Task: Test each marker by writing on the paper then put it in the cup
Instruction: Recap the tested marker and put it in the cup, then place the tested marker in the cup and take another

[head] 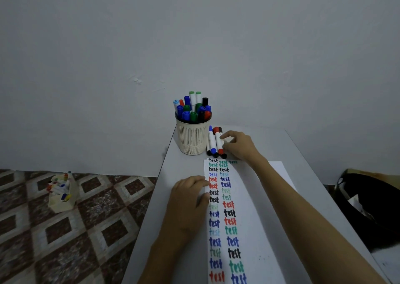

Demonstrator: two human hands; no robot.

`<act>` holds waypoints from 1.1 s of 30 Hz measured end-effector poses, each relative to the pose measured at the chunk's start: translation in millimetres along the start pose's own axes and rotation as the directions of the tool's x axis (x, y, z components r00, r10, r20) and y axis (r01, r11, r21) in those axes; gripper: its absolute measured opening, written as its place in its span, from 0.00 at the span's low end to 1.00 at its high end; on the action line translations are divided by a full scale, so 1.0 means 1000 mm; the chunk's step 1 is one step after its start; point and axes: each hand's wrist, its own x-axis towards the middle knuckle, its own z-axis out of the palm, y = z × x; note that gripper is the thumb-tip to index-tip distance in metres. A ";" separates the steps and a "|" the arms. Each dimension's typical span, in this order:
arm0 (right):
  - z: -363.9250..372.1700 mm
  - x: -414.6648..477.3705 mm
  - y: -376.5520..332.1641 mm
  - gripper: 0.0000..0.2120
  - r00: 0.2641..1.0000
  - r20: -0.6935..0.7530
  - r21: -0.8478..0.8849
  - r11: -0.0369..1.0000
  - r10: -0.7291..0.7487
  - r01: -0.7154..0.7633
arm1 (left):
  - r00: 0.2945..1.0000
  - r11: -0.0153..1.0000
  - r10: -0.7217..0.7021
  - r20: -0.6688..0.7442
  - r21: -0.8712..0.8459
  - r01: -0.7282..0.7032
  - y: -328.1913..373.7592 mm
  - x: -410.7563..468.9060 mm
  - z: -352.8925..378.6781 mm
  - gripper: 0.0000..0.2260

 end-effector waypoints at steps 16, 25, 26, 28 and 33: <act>0.001 -0.002 -0.004 0.24 0.975 0.134 -0.276 0.938 -0.177 0.208 | 1.000 1.000 0.005 -0.016 0.019 -0.005 0.003 0.000 -0.002 0.16; -0.004 -0.008 0.000 0.14 0.949 0.099 -0.316 0.895 -0.298 0.314 | 0.999 0.999 0.035 -0.038 0.026 -0.034 0.003 0.000 -0.002 0.15; -0.004 -0.010 0.003 0.14 0.941 0.079 -0.319 0.886 -0.330 0.338 | 0.999 0.999 0.037 -0.038 0.025 -0.036 0.003 0.000 -0.002 0.15; -0.004 -0.013 0.009 0.14 0.921 0.021 -0.288 0.879 -0.390 0.379 | 0.999 0.999 0.038 -0.037 0.025 -0.037 0.003 0.000 -0.002 0.15; -0.009 -0.029 0.016 0.08 0.852 -0.343 0.092 0.888 -0.397 0.451 | 0.998 0.998 0.058 -0.035 0.035 -0.056 0.001 0.000 -0.002 0.16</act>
